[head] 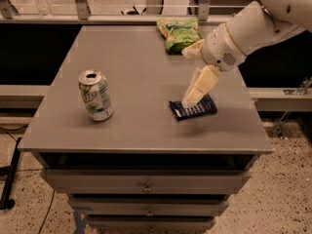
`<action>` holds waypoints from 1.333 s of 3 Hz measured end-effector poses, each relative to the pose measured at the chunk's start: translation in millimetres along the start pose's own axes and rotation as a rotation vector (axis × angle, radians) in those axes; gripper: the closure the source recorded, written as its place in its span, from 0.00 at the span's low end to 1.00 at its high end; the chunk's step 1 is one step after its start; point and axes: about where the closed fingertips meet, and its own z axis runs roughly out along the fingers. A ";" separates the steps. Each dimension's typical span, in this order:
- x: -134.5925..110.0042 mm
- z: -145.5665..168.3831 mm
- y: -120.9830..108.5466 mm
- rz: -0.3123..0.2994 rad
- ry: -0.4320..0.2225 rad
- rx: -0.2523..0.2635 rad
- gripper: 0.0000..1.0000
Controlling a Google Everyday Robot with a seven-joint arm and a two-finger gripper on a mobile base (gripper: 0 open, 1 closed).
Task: Knock 7up can over
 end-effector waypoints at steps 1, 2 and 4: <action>-27.4 30.1 2.8 -0.022 -0.132 -0.044 0.00; -53.3 52.0 7.7 -0.029 -0.241 -0.064 0.00; -93.7 104.2 24.2 -0.005 -0.486 -0.155 0.00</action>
Offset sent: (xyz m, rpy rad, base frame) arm -0.0005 0.1089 -0.0013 0.3609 -0.0005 0.1108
